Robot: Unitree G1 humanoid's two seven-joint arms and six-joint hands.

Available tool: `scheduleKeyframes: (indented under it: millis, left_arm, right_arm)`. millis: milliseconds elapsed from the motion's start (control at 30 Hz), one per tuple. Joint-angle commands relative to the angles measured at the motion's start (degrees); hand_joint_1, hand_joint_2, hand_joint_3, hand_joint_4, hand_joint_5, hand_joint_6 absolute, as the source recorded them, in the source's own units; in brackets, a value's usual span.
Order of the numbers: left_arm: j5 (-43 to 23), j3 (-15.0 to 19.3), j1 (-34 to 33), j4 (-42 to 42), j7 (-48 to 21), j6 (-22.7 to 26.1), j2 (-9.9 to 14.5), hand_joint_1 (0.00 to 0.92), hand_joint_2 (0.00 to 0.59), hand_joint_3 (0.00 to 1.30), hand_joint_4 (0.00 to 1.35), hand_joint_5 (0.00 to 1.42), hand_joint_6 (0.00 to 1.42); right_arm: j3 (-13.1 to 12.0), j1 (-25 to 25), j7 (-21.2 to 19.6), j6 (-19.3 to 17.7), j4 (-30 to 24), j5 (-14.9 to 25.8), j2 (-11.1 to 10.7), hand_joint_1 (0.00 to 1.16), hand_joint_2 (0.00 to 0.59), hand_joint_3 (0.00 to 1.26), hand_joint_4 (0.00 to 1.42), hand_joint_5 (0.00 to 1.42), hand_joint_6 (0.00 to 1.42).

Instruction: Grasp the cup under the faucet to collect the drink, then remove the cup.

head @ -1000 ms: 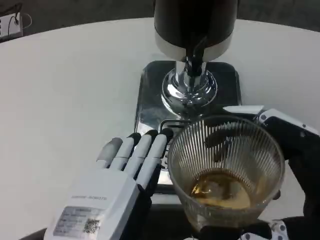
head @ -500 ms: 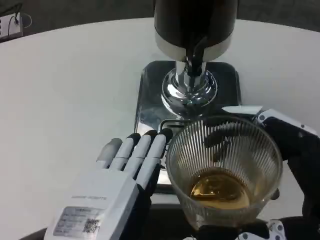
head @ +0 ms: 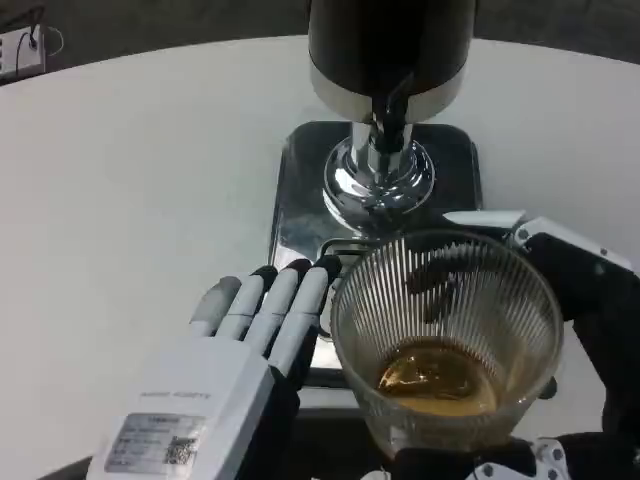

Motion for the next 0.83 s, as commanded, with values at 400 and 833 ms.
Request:
scheduleKeyframes:
  millis: [400,833]
  left_arm:
    - [-0.2,0.1,1.0,0.2,0.7,-0.8,-0.4,0.0,0.105,0.0,0.0,0.0,0.0]
    - [-0.1,0.1,1.1,0.0,0.5,-0.9,-0.6,0.0,0.105,0.0,0.0,0.0,0.0]
  right_arm:
    - [-0.3,0.6,-1.0,-1.5,-1.3,0.7,0.7,1.16,0.152,0.78,0.98,1.16,1.42]
    - [-0.1,0.6,-1.0,-1.4,-1.3,0.7,1.1,1.16,0.152,0.78,0.98,1.16,1.42]
